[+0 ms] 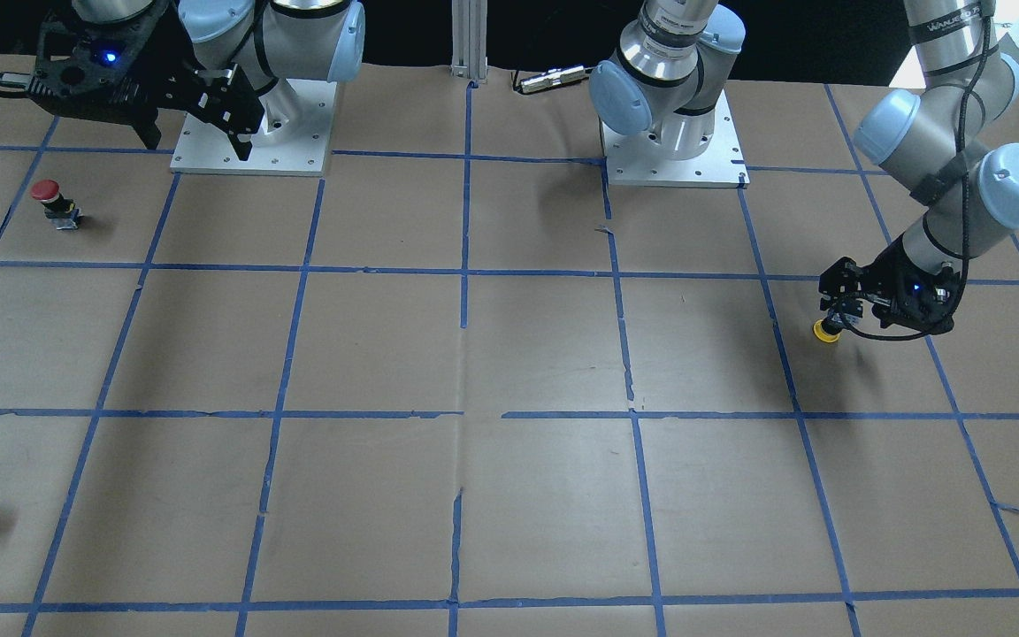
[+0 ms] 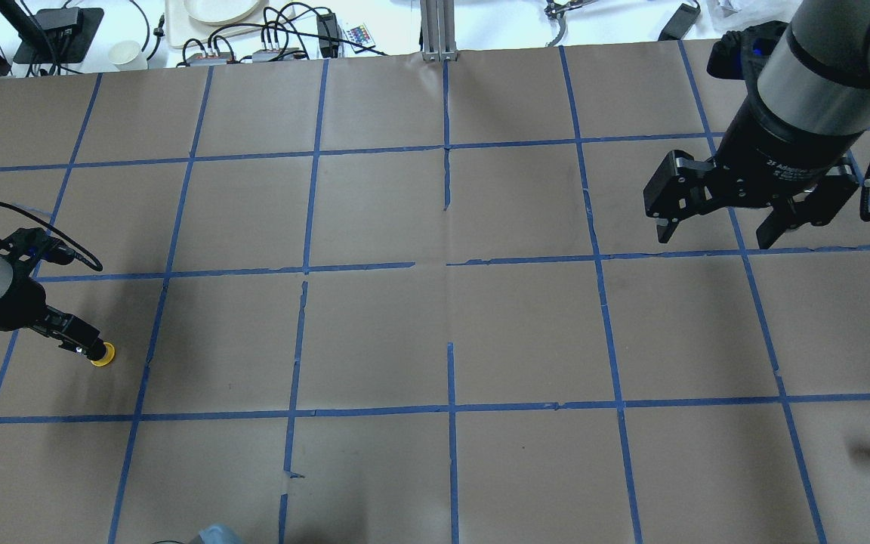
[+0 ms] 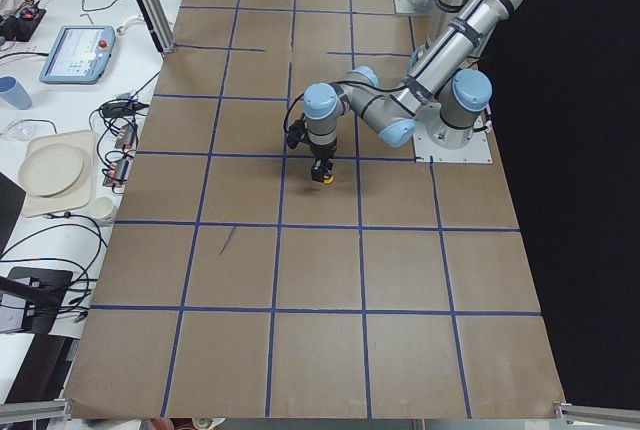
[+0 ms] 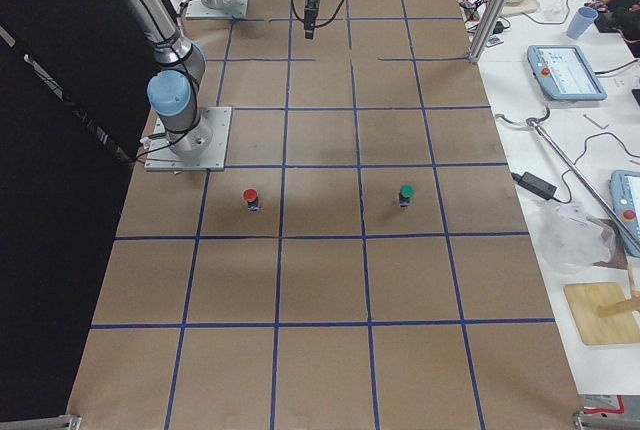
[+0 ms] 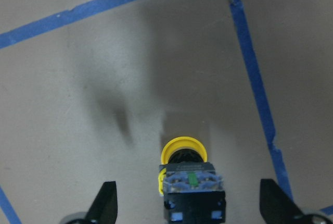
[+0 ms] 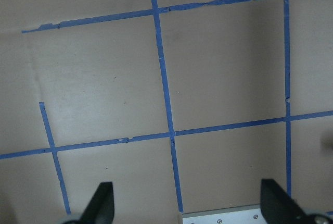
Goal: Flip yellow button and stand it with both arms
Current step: 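Close the left gripper on the yellow button's body while the right arm rotates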
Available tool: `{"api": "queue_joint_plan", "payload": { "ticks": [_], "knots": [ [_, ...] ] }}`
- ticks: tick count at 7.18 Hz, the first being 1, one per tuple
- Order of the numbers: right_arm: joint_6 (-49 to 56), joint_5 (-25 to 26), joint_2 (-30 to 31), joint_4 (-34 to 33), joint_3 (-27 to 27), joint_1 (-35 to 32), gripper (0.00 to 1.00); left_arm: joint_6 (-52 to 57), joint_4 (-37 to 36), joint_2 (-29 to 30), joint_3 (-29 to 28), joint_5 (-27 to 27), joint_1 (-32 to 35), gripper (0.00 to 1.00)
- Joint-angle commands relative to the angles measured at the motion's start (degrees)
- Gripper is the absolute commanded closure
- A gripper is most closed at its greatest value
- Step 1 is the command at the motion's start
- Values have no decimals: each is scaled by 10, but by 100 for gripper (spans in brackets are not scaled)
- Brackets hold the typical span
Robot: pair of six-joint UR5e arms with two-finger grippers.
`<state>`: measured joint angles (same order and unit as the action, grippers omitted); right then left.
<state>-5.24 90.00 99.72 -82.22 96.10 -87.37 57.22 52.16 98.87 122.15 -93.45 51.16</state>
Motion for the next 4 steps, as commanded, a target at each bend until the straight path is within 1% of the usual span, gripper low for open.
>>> {"api": "queue_joint_plan", "payload": {
  "ticks": [1,2,3,4],
  "knots": [
    [-135,-3,-2,10,0,0,0,-1,-2,-2,7,-3,0,10],
    [-212,-20,-4,11,-4,0,0,-5,0,-8,10,-3,1,10],
    [-271,-63,-5,10,-7,2,0,-7,0,-13,10,-4,2,11],
    [-355,-89,-6,11,-11,2,0,-7,-1,-12,11,-3,2,23]
  ]
}}
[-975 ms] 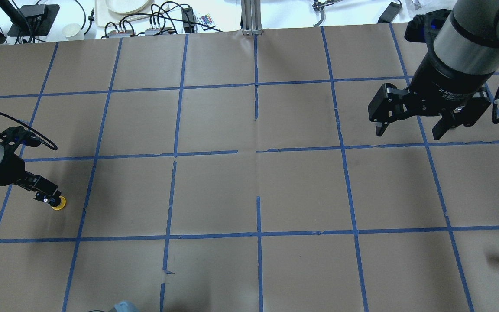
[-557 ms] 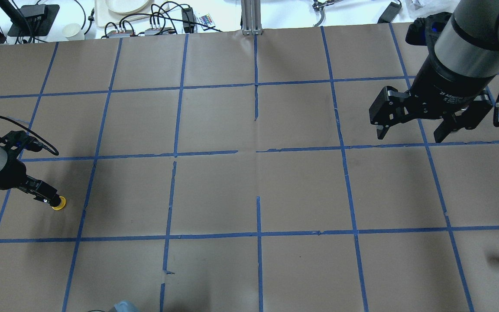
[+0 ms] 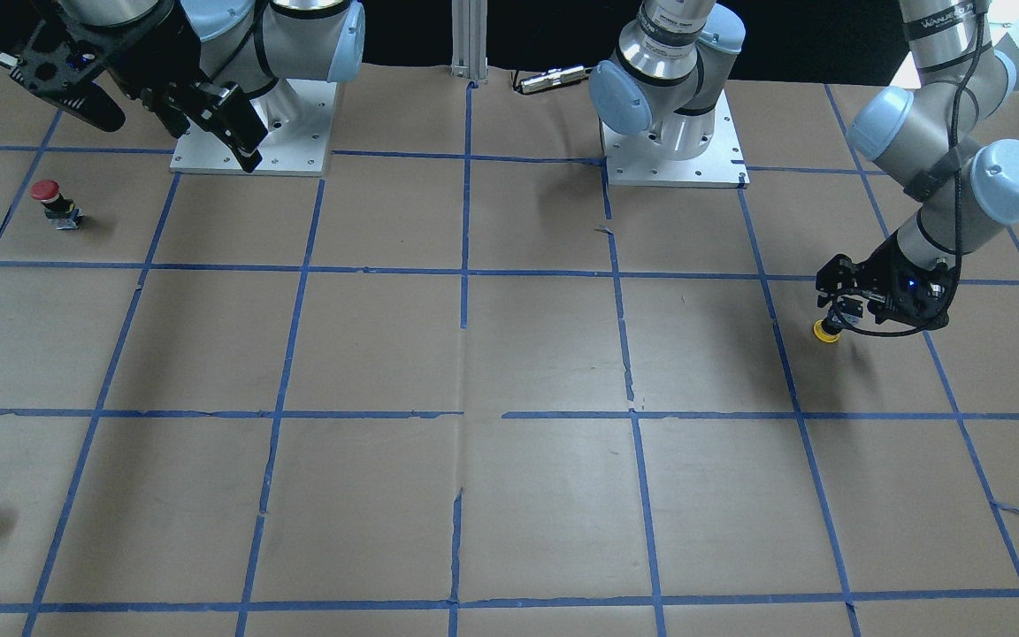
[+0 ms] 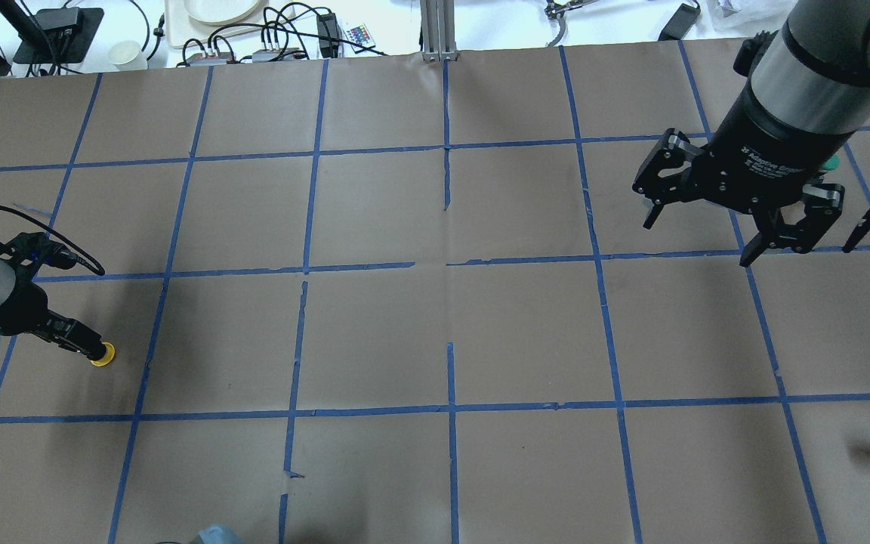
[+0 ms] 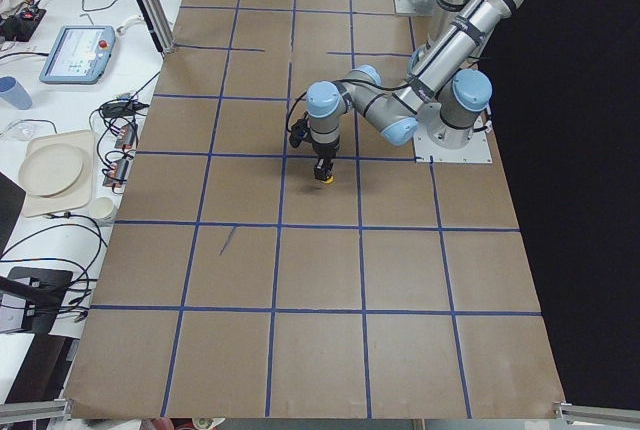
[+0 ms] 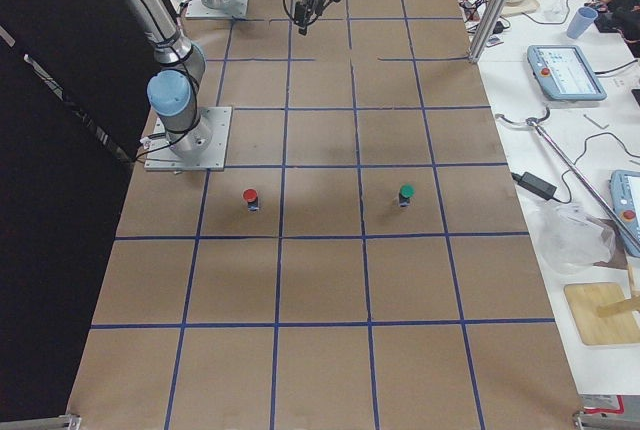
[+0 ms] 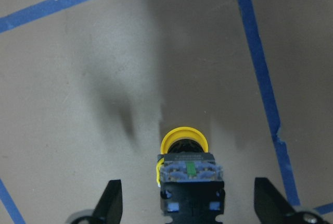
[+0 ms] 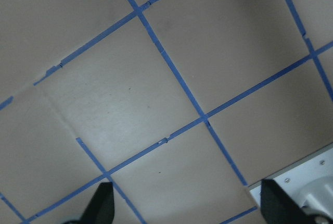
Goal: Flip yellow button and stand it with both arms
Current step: 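Close the left gripper on the yellow button's body while the right arm rotates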
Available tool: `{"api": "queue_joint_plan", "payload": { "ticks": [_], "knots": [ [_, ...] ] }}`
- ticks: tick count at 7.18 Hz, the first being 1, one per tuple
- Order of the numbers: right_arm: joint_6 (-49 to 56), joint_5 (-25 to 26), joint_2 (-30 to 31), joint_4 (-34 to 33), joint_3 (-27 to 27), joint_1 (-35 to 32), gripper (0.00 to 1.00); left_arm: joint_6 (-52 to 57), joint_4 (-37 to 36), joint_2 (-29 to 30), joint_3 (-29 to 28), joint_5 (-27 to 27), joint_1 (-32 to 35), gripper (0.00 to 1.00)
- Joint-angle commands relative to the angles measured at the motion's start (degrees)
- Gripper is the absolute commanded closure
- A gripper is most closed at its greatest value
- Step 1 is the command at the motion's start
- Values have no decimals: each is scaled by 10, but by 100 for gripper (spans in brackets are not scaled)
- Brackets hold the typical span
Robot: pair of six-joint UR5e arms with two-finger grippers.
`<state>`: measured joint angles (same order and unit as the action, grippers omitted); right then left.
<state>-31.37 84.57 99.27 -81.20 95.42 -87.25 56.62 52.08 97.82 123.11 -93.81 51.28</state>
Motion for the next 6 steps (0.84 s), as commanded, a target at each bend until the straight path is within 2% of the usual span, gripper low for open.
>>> {"api": "queue_joint_plan", "payload": {
  "ticks": [1,2,4,6],
  "knots": [
    [-110,-98,-11,3,-4,1,0,-2,-1,-1,1,0,0,41],
    [-111,-118,-14,4,-8,8,0,-3,-3,2,1,1,0,44],
    [-111,-138,-10,18,-23,18,0,-3,-2,-3,-1,-1,1,74],
    [-110,-188,-14,20,-13,20,0,-3,5,-14,-10,-1,4,95]
  ]
}}
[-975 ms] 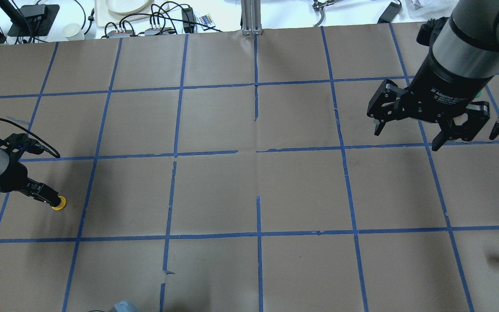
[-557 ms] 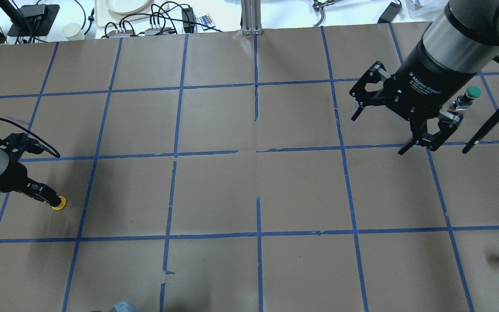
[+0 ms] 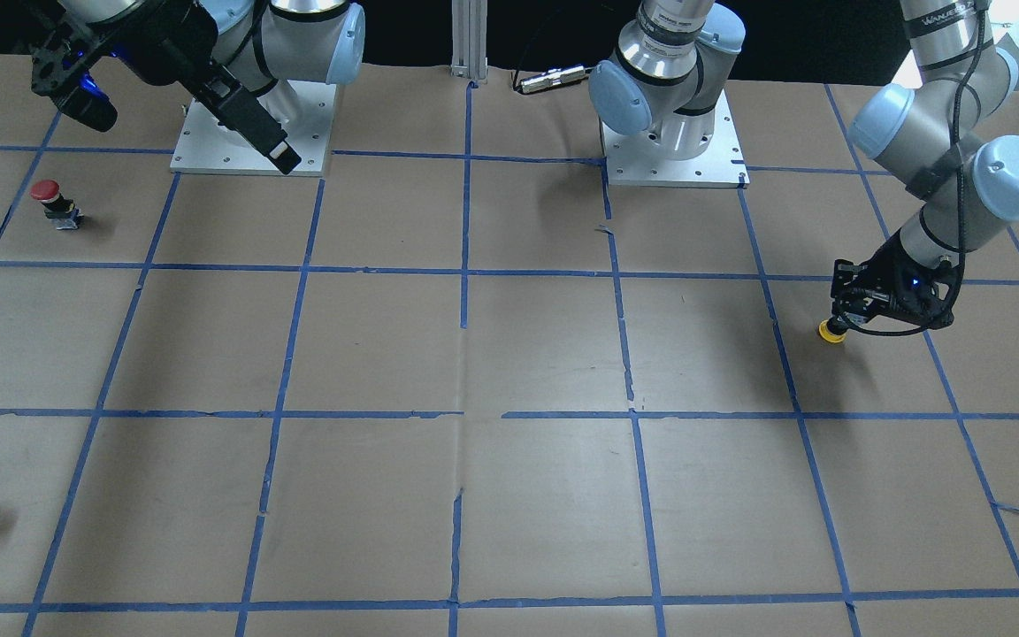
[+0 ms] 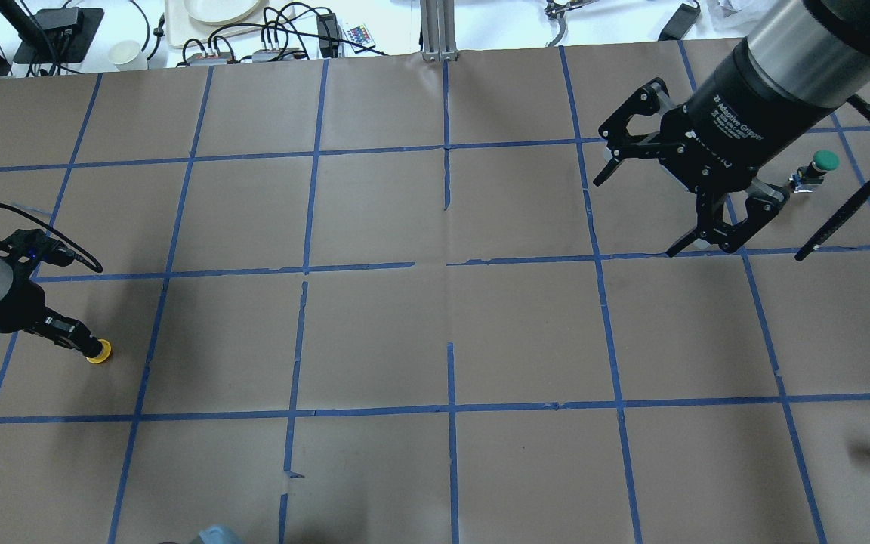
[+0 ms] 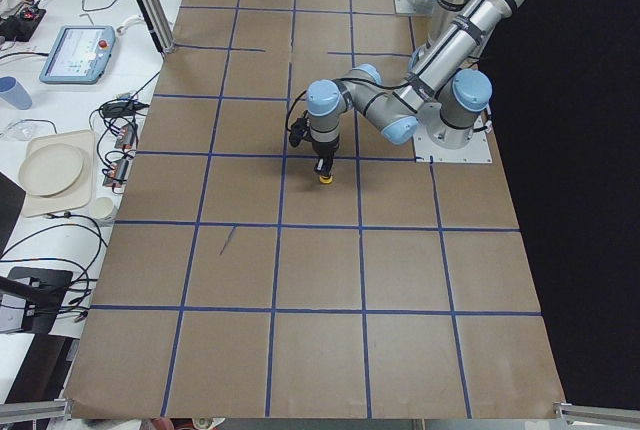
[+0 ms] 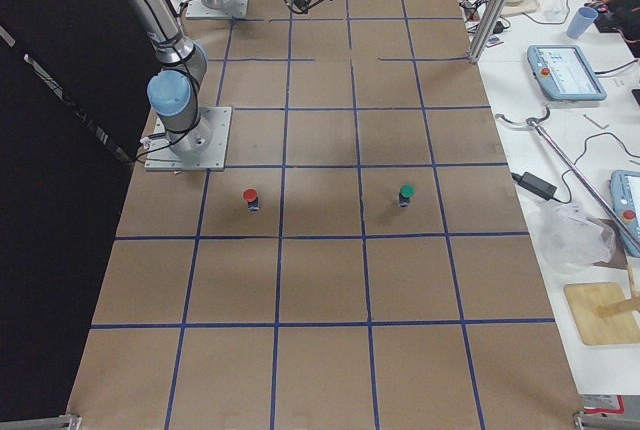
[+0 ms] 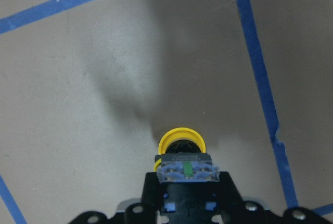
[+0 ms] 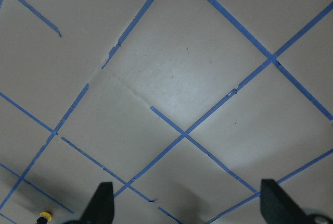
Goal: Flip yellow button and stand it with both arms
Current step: 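Lift the yellow button with the left gripper and carry it toward the right gripper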
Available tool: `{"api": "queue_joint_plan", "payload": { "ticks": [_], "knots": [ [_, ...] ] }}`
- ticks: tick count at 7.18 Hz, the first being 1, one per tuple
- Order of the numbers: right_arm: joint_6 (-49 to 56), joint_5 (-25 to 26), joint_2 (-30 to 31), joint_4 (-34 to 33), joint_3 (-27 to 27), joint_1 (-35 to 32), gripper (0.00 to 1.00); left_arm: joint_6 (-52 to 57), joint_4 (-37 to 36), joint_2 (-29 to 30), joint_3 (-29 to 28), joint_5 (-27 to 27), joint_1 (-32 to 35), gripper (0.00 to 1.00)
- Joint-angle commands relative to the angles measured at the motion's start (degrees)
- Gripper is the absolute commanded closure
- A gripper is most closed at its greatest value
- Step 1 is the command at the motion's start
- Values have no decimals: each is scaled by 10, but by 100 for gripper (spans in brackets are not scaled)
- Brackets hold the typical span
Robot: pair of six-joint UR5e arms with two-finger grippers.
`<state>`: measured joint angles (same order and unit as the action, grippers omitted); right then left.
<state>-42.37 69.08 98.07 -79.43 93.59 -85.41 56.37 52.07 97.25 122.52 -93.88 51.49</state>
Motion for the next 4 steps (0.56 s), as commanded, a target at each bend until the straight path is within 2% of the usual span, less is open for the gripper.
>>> {"api": "queue_joint_plan", "payload": {
  "ticks": [1,2,4],
  "knots": [
    [0,-49,-3,3,6,6,0,-3,23,-31,-4,6,8,96],
    [0,-54,-13,9,7,22,0,-26,83,-60,-5,39,18,97],
    [-3,-128,-17,45,5,72,0,-95,207,-116,-23,120,88,98]
  ]
}}
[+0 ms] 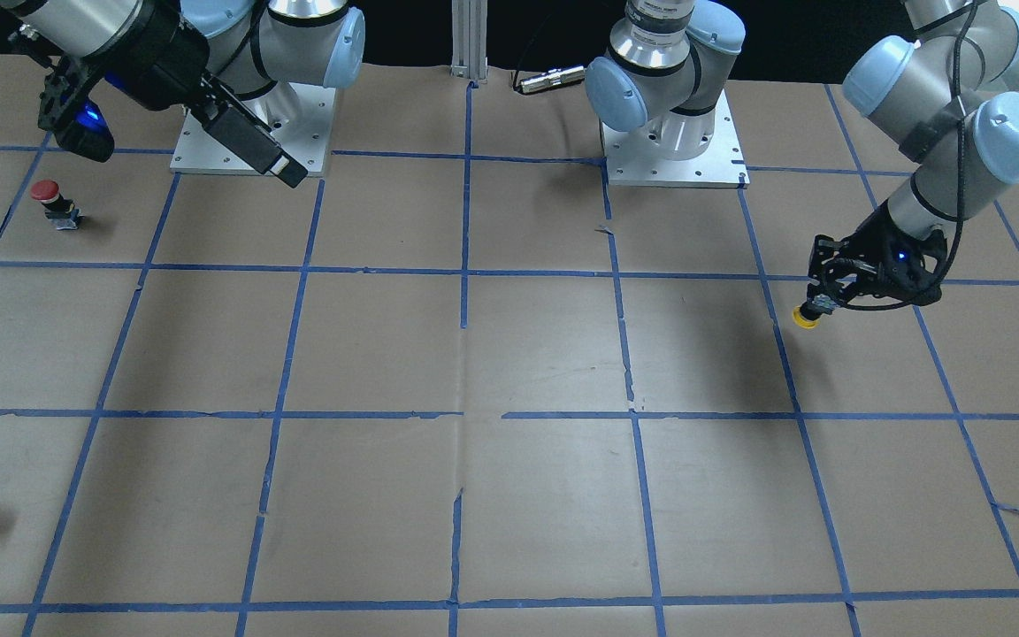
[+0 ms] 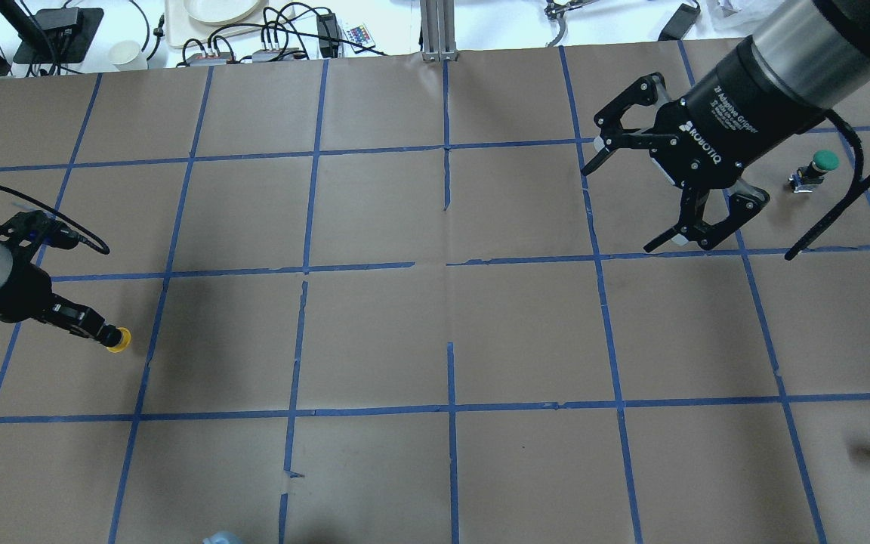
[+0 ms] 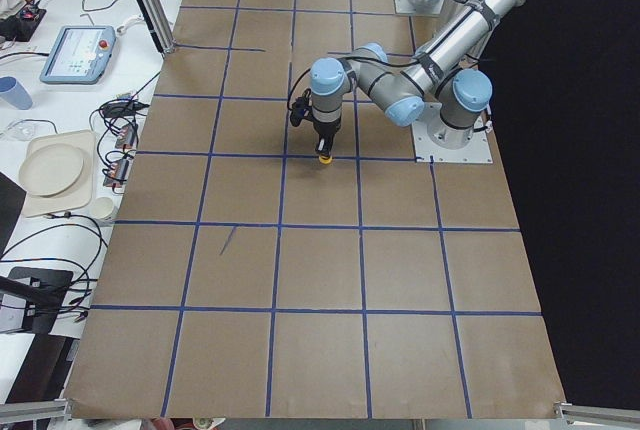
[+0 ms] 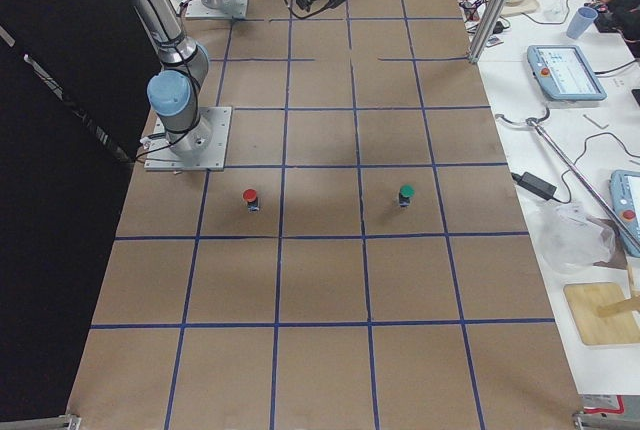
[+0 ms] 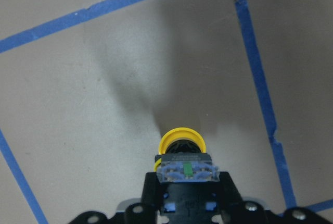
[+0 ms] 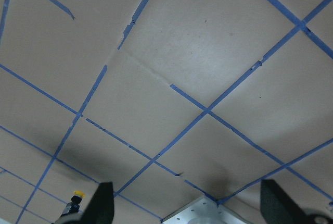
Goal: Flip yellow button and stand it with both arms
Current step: 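Lift the yellow button with the left gripper and carry it toward the right gripper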
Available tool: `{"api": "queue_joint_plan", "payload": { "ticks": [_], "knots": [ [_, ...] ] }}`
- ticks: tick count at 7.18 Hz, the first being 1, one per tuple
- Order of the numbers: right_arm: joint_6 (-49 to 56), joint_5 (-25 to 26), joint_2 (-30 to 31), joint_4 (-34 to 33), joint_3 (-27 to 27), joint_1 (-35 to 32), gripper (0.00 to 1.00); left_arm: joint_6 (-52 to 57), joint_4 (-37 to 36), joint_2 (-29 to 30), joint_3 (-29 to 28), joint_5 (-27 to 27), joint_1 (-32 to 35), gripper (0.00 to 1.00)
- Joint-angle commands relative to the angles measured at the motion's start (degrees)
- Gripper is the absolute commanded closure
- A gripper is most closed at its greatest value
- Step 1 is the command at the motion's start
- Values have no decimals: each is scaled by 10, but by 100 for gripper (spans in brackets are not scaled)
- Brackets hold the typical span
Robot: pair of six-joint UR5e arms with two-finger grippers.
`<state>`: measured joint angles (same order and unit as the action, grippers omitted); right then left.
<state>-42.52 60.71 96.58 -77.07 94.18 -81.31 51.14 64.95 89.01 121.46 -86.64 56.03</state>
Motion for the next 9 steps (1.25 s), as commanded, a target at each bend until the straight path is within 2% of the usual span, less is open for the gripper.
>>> {"api": "queue_joint_plan", "payload": {
  "ticks": [1,3,4,5,6,7,8,9],
  "knots": [
    [-2,-84,-2,33,-3,42,0,-82,130,-38,-26,124,69,98],
    [-1,-94,0,61,-1,43,0,-175,178,-37,-33,310,130,98],
    [3,-101,0,91,0,43,0,-244,177,-40,-35,380,171,98],
    [4,-124,-2,91,0,52,0,-306,177,-45,-38,452,197,98],
    [1,-153,-2,95,0,75,0,-327,175,-56,-43,490,223,98],
    [2,-168,-2,114,0,97,0,-383,170,-66,-45,562,242,98],
    [2,-190,0,134,1,99,0,-437,134,-67,-47,590,256,98],
    [2,-197,4,138,5,96,0,-519,95,-67,-48,593,290,99]
  ]
}}
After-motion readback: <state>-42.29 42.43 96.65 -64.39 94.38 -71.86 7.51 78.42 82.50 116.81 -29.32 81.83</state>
